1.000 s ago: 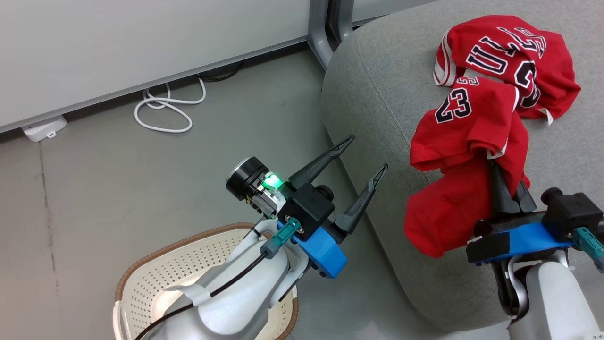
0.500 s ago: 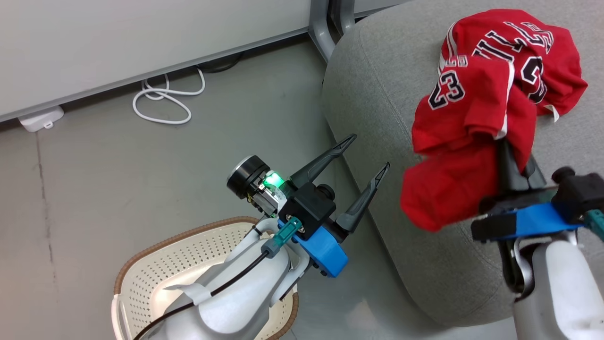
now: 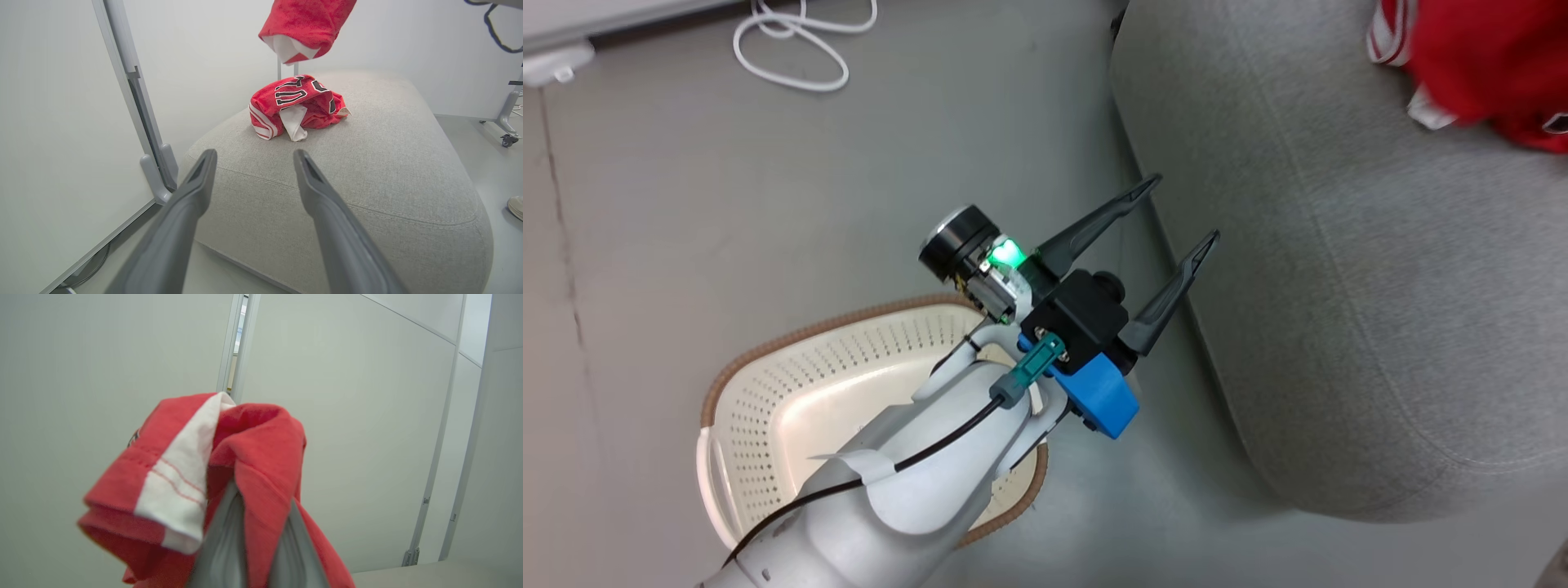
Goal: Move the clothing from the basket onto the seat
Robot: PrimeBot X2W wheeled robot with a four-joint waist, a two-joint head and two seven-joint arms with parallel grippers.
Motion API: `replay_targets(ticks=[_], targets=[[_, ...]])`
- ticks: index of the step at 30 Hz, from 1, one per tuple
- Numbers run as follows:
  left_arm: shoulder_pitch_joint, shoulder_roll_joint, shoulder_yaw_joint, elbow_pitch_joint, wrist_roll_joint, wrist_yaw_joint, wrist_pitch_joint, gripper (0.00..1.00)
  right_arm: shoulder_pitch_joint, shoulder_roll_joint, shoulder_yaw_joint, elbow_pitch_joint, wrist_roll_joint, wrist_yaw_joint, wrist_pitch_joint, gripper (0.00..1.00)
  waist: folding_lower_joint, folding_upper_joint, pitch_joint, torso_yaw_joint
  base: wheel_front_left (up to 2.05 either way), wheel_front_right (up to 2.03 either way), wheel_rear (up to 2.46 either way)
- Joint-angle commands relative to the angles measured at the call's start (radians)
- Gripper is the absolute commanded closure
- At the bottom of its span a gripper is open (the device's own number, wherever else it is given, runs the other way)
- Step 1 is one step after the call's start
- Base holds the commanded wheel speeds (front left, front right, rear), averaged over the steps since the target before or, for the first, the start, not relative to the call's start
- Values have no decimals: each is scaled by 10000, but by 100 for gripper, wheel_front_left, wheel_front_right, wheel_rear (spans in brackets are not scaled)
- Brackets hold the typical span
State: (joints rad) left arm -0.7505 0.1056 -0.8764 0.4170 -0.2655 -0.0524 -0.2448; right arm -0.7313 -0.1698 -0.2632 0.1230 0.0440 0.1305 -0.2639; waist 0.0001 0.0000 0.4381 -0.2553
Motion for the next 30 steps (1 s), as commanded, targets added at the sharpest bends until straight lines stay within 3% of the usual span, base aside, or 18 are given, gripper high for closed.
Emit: replay_targets(ticks=[1,6,12,30], targets=[[-284,58,-2,-36,99,-29,27,0,-539,-356,-289,-39,85,3,-5,100,-1,0,846,324,0,0,0],[-815,34,-81,-23,270,-57,51,0,-1958,-1568,-1701,122,187,3,-6,100,-1,0,1915,626,0,0,0],[-997,63,-146,74,313,-20,-22,0,-2776,-2588,-2524,1083,241,3,-5,100,-1,0,2442,644,0,0,0],[-1325,345,-318,89,329,-45,28,0,-2862,-3122,-3148,6432,-459,3,-6,100,-1,0,3028,570,0,0,0]])
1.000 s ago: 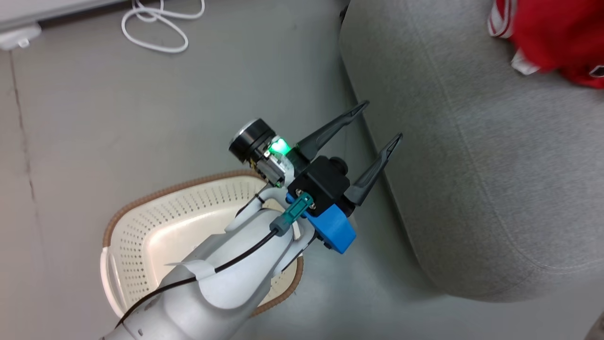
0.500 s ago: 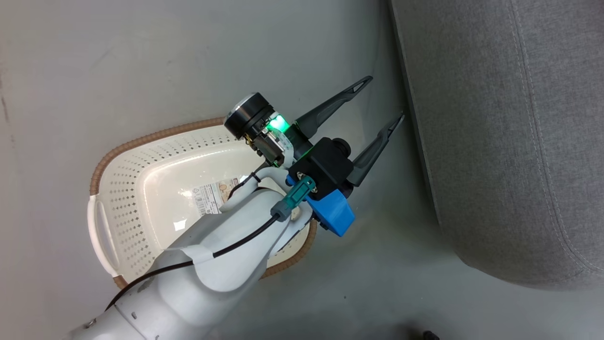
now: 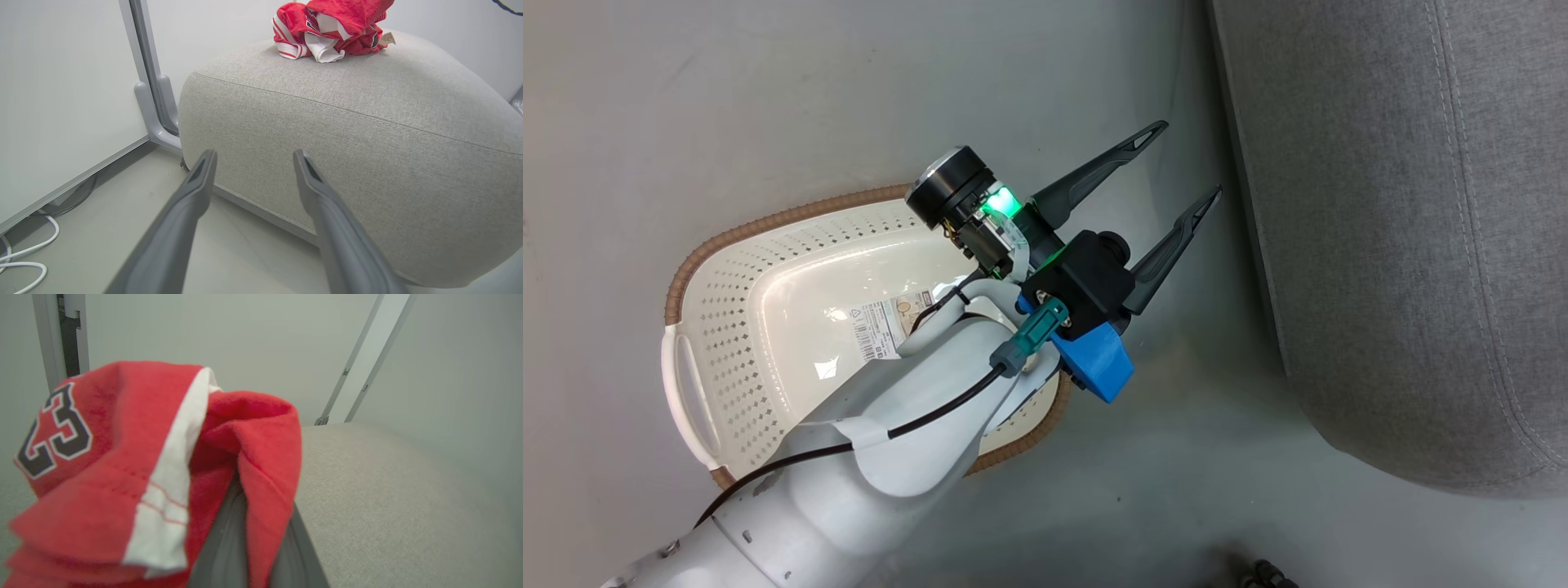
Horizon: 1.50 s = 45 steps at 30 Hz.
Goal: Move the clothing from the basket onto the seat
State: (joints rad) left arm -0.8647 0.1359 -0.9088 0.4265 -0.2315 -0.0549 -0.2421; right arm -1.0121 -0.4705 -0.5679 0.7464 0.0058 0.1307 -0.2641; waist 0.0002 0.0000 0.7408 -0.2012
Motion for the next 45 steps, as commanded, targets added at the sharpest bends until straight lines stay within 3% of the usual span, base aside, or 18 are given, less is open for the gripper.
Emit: replay_targets(ticks=[1,6,7,8,9,17,32,45], targets=[[-188,47,5,-11,-27,-5,0,0,-63,-172,-228,471,-104,2,-2,100,-2,0,-1,50,0,0,0],[-156,117,32,-10,-104,80,-23,0,-99,-156,-427,1022,-325,2,-4,100,-2,0,-64,41,0,0,0],[-126,127,25,5,-117,85,-29,0,-81,-105,-454,1031,-351,2,-4,69,-2,0,-107,22,0,0,0],[-96,131,16,18,-133,100,-34,0,-32,-50,-471,1021,-407,2,-4,14,-2,0,-159,0,0,0,0],[-67,136,5,26,-139,103,-41,0,41,39,-457,969,-419,2,-4,0,-2,0,-226,-22,0,0,0],[199,49,18,81,-289,172,-138,0,1014,534,-398,205,-514,2,-4,0,-2,0,-970,-112,0,0,0],[1359,-7,339,50,-750,464,-239,0,4376,1719,-5,-1202,-456,2,-4,0,-2,0,-2957,-206,0,0,0],[2486,-108,807,-333,-755,469,-241,0,6501,2272,578,-1040,-291,2,-4,0,-2,0,-4168,178,0,0,0]])
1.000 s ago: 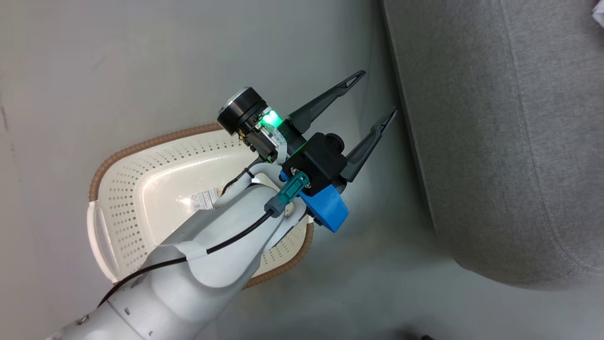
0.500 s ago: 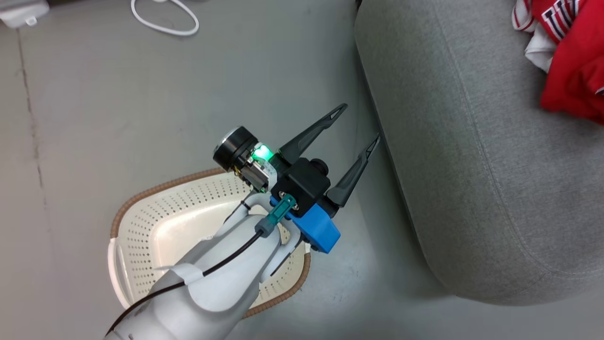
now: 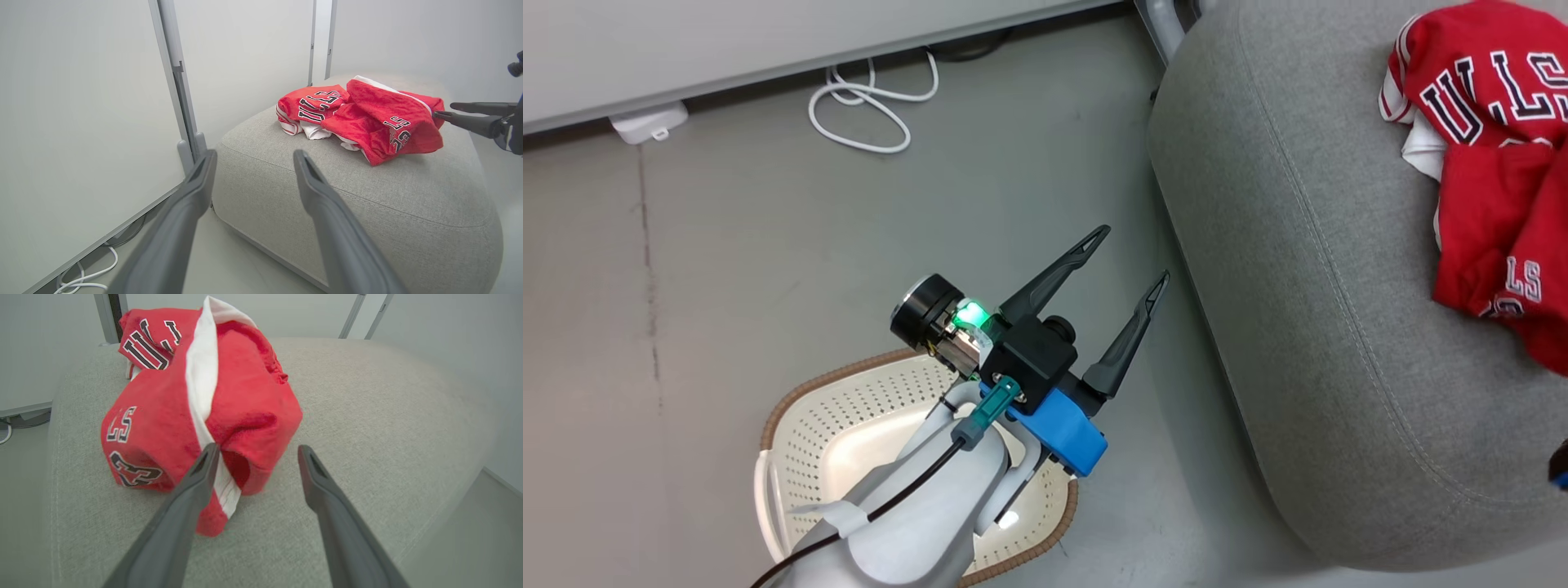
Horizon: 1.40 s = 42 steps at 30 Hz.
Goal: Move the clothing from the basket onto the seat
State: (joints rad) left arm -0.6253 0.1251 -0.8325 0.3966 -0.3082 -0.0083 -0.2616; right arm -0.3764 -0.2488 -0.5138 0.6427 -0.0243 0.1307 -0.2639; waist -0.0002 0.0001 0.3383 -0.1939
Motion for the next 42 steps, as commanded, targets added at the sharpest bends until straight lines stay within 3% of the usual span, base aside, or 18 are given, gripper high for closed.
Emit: replay_targets(ticks=[1,13,29,42], targets=[[160,-23,75,-45,28,-7,-46,0,290,115,142,-36,34,2,-4,0,2,-1,-230,149,0,0,0],[1353,4,1077,-367,-19,187,-47,0,1577,832,1189,-1859,454,2,-4,0,2,-1,-1217,632,0,0,0],[3244,258,3589,-1543,494,571,-46,0,2218,1453,3167,-4140,908,2,-4,0,2,-1,-2250,1973,0,0,0],[4640,128,5373,-2148,1001,405,-38,0,2611,1836,4108,-5084,951,2,-5,0,2,-1,-2968,2632,0,0,0]])
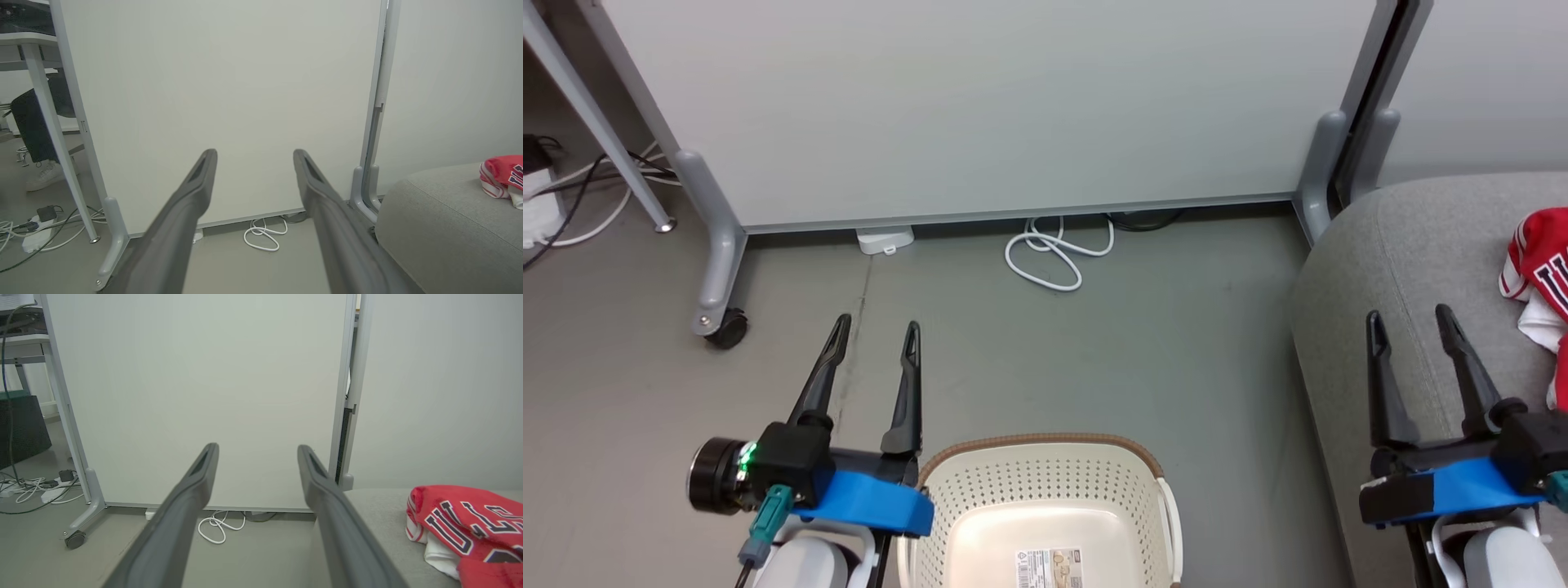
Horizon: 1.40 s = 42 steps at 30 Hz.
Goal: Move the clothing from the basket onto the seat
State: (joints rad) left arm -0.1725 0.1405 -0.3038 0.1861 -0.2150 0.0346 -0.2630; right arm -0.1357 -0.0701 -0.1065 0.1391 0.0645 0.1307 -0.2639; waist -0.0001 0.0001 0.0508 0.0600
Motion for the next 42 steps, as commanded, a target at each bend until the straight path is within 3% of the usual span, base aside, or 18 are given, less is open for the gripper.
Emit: replay_targets(ticks=[1,22,42], targets=[[205,-50,198,-62,106,-44,-25,0,259,69,50,-86,74,2,-4,0,1,-1,-141,137,0,0,0],[1733,-399,1556,-59,612,-489,-25,0,1484,200,337,-380,456,3,-5,0,1,-1,-785,315,0,0,0],[1888,-698,1959,29,949,-765,-25,0,1450,203,356,-162,596,3,-5,0,1,-1,-847,310,0,0,0]])
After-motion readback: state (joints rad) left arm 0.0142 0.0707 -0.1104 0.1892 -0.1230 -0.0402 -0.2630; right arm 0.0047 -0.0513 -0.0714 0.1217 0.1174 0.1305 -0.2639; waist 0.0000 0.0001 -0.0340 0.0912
